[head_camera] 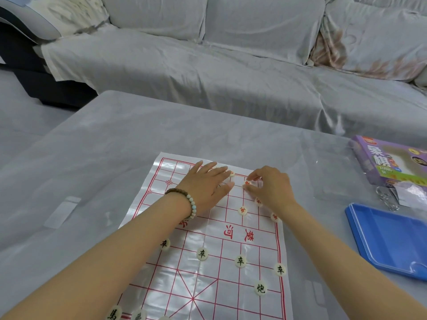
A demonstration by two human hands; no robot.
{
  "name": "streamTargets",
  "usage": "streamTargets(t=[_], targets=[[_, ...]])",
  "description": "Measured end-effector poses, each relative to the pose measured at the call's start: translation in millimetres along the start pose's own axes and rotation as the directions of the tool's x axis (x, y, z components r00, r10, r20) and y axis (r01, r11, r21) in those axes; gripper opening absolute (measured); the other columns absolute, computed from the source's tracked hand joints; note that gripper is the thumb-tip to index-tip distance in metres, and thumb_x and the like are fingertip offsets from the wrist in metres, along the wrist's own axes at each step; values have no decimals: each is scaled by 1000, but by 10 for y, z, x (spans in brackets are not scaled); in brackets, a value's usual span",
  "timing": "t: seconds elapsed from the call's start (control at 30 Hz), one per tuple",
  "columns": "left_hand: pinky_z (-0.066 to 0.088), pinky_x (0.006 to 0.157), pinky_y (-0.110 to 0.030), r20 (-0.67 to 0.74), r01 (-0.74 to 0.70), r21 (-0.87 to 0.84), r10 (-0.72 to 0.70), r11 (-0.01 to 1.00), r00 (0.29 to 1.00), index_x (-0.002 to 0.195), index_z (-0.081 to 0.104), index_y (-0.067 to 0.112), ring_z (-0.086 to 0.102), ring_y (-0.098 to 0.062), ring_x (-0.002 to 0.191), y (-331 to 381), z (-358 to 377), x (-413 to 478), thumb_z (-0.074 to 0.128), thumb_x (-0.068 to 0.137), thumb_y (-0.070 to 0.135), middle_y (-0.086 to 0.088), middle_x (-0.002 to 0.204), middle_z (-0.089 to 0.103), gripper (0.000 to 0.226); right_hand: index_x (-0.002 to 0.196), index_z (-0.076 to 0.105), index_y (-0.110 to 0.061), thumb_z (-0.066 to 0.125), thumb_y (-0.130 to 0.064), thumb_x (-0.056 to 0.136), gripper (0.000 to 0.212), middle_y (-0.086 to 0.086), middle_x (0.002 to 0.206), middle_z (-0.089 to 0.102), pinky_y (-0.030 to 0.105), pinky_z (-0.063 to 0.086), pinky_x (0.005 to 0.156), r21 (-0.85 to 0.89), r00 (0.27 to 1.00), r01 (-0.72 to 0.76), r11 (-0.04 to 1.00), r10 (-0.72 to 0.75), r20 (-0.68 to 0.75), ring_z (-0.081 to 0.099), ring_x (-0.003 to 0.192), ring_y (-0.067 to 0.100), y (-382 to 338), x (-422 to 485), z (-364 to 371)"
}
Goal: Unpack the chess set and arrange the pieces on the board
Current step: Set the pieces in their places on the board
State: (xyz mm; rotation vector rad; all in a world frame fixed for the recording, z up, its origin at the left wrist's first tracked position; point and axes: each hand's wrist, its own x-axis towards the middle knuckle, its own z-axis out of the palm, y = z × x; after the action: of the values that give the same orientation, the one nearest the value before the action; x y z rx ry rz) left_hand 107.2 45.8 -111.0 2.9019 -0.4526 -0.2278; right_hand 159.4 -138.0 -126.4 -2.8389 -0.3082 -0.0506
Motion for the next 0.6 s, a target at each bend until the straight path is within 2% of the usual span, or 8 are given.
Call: streamTargets(t=[0.23, 0.6], targets=[[-8, 116, -38, 33, -14, 77, 11, 997, 999, 148, 15, 24, -5, -12, 144, 78, 90, 158, 5, 95, 52, 8, 156, 9, 61, 106, 68, -29, 62, -34, 87, 20, -8, 106, 66, 32, 39, 93, 56, 999, 33, 998, -33, 9, 56, 101, 13, 11, 121, -5], [-10, 116, -38, 15, 17, 93, -18, 996, 1000, 148, 14, 24, -6, -14, 144, 125, 147, 174, 5, 94, 54, 8, 156, 9, 62, 105, 69, -29, 64, -35, 86, 20, -7, 103, 65, 35, 41, 94, 102, 1000, 13, 995, -14, 10, 57, 98, 13, 16, 157, 25]])
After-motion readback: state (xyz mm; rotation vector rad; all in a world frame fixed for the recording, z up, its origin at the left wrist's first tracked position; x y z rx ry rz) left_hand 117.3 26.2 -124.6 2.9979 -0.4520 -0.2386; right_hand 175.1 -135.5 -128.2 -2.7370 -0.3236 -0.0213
